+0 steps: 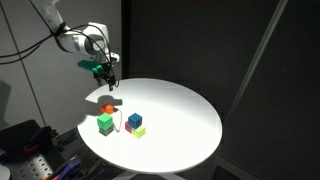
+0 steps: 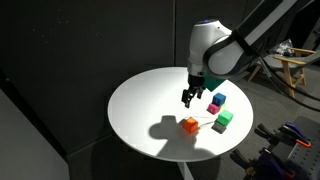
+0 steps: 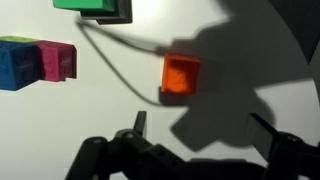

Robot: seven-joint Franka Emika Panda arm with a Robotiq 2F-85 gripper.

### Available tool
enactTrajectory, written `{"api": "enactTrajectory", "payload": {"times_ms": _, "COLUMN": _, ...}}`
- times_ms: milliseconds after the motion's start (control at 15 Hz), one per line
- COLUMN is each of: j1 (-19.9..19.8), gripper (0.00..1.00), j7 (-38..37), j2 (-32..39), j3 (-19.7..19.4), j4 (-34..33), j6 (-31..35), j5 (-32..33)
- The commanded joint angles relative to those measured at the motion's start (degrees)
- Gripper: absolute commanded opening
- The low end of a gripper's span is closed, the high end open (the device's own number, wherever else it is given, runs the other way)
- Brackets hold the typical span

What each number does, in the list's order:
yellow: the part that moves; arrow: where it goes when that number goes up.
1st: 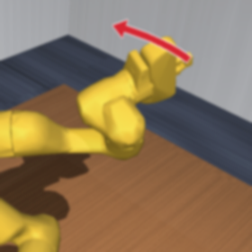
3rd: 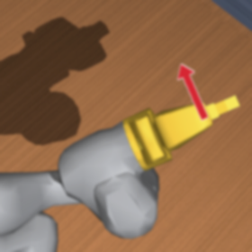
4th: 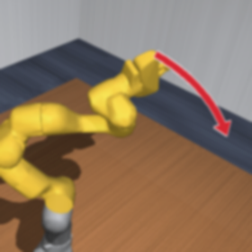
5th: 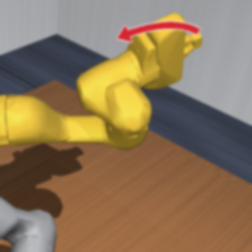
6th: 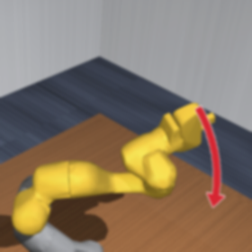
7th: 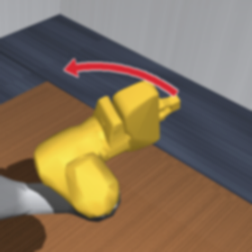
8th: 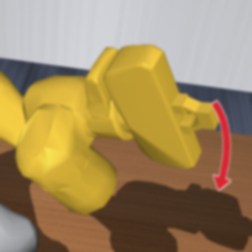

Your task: Pick up the orange block and put it on the lime green block

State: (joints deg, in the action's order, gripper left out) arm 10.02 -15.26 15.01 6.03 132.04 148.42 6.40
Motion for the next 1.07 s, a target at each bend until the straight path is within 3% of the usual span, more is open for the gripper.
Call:
{"api": "enactTrajectory", "payload": {"times_ms": 0, "j1": 1.06, "gripper": 1.0, "j7": -1.59, "j2": 1.27, "j3": -1.31, "j4": 0.63, "j6": 2.36, "j5": 0.56}}
{"api": "enactTrajectory", "payload": {"times_ms": 1000, "j1": 1.26, "gripper": 1.0, "j7": -0.89, "j2": 8.1, "j3": -3.37, "j4": -0.27, "j6": 3.17, "j5": -0.35}}
